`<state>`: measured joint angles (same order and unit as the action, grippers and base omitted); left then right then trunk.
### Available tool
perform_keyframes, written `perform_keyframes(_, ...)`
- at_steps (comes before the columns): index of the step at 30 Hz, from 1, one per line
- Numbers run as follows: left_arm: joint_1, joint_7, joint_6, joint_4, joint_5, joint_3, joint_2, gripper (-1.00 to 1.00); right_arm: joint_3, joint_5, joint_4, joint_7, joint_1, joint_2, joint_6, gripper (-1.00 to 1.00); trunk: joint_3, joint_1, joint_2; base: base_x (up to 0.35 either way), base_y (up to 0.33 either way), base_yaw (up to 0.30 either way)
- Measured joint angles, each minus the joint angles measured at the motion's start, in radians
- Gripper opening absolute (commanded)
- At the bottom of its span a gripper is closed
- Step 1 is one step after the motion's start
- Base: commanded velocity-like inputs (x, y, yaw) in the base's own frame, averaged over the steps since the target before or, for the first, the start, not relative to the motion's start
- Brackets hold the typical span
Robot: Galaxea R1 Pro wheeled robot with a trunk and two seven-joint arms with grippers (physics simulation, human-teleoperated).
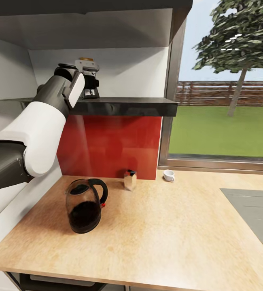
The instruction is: Set up a coffee station on the kitchen countertop: keep the coffee maker on the countertop, move the bottle of coffee from the kitchen shelf to the counter next to the coffee maker, place a paper coffee filter on top of the coffee maker, put the saucer next to the coffee maker with the coffee cup on the saucer, and place the electric kettle next to the coffee maker.
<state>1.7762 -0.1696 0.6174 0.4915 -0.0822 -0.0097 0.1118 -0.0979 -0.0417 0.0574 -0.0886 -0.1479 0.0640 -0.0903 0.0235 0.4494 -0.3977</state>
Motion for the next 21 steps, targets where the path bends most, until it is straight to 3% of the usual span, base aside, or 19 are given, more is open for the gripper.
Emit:
perform_keyframes(13, -0.004, -0.002, -0.003, 0.001, 0.002, 0.001, 0.001, 1.0, 0.0, 0.0, 0.0, 0.0, 0.0, 0.0, 0.0, 1.0, 0.0, 0.0, 0.0, 0.0, 0.0, 0.0)
perform_keyframes(21, -0.005, -0.003, -0.006, 0.002, 0.002, 0.001, 0.002, 1.0, 0.0, 0.0, 0.0, 0.0, 0.0, 0.0, 0.0, 1.0, 0.0, 0.0, 0.0, 0.113, 0.0, 0.0)
